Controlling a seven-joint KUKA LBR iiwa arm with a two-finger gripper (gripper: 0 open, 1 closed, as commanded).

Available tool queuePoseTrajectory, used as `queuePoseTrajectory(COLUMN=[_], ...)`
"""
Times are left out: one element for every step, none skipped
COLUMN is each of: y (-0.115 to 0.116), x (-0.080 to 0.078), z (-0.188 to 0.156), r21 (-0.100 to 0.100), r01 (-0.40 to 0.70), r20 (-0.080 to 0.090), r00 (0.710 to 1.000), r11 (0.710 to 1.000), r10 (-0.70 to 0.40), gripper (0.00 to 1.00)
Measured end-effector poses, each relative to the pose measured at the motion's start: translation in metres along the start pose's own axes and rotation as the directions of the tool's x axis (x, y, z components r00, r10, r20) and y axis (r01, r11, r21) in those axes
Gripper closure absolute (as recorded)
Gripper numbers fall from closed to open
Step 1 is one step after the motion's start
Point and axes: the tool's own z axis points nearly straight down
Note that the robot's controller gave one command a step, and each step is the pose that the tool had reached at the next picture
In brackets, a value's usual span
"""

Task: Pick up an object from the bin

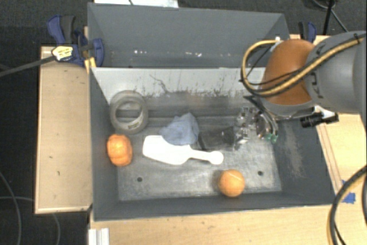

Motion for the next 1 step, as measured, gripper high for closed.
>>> queuePoseTrajectory(y=[-0.0006], x=[0.0015], z=[0.0077], r21=[0.001], r01=[0.0], r20=[0.008], r00=[1.0], r11=[1.0], r10=[0.0], gripper=[0.0])
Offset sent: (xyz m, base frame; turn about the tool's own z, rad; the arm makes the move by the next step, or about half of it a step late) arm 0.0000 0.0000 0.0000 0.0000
